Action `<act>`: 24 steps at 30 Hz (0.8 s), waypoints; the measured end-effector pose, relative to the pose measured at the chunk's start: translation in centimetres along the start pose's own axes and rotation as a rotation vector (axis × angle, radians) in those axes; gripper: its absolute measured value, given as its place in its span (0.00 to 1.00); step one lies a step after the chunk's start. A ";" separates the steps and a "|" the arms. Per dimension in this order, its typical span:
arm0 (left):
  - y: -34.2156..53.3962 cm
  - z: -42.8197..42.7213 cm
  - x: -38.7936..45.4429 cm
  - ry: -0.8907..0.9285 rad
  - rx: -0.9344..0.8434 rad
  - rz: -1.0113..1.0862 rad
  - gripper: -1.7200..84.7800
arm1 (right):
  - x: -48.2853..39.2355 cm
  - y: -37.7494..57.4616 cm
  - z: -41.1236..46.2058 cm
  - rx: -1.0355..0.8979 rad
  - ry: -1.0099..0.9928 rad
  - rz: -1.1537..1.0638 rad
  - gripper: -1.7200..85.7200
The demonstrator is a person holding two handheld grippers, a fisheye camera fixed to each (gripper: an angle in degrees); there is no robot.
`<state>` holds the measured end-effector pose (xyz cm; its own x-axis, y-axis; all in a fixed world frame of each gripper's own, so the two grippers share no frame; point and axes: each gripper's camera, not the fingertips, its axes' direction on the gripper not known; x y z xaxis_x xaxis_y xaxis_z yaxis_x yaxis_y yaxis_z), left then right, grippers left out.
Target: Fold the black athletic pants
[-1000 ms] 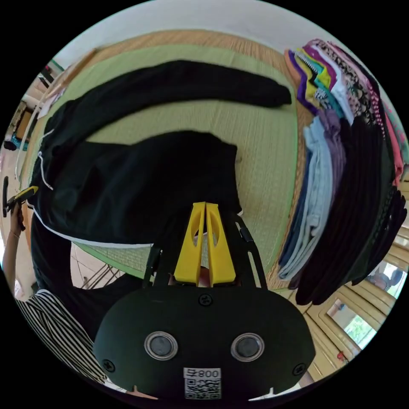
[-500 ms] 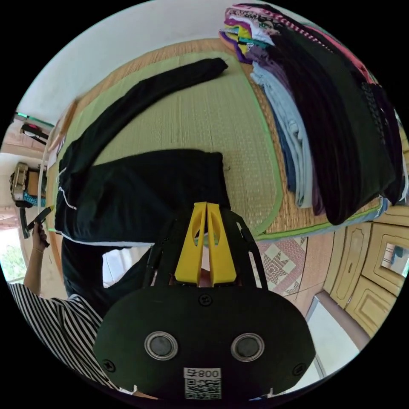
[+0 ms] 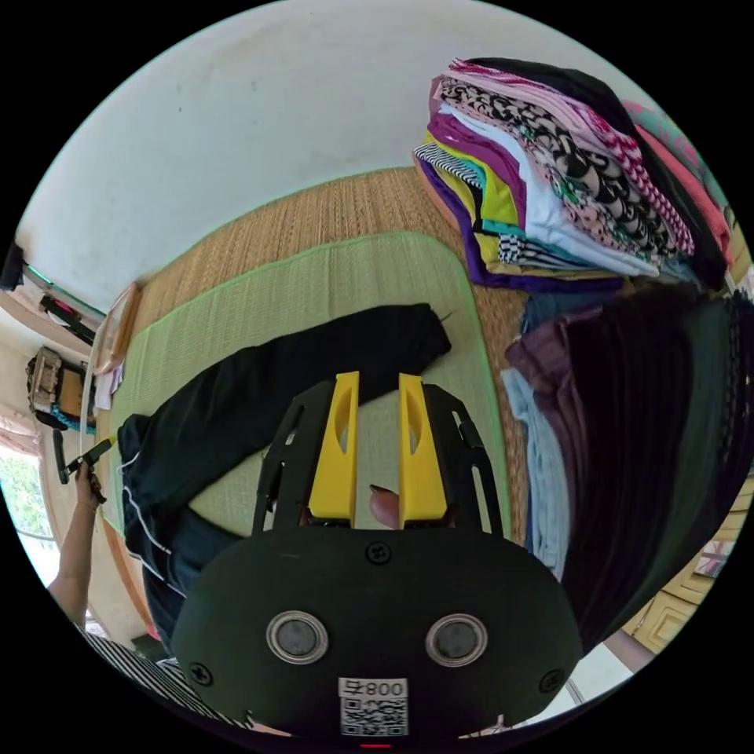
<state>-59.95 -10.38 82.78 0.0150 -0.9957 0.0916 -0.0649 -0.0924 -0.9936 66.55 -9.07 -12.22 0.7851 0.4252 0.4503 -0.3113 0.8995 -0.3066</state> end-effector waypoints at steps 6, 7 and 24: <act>-2.8 1.7 0.0 -0.062 -0.052 -0.073 0.09 | 2.5 -3.3 2.2 -0.116 0.050 0.115 0.11; -3.0 1.4 0.3 -0.070 -0.059 -0.062 0.07 | 3.0 -3.2 2.2 -0.125 0.026 0.141 0.10; 0.9 -10.2 -0.6 0.132 0.169 -0.105 0.02 | 2.8 5.8 -17.3 -0.083 -0.139 0.003 0.07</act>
<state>-70.23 -10.00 82.54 -0.1189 -0.9742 0.1919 0.0979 -0.2038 -0.9741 76.18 -4.40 -27.24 0.7010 0.4430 0.5589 -0.2637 0.8892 -0.3740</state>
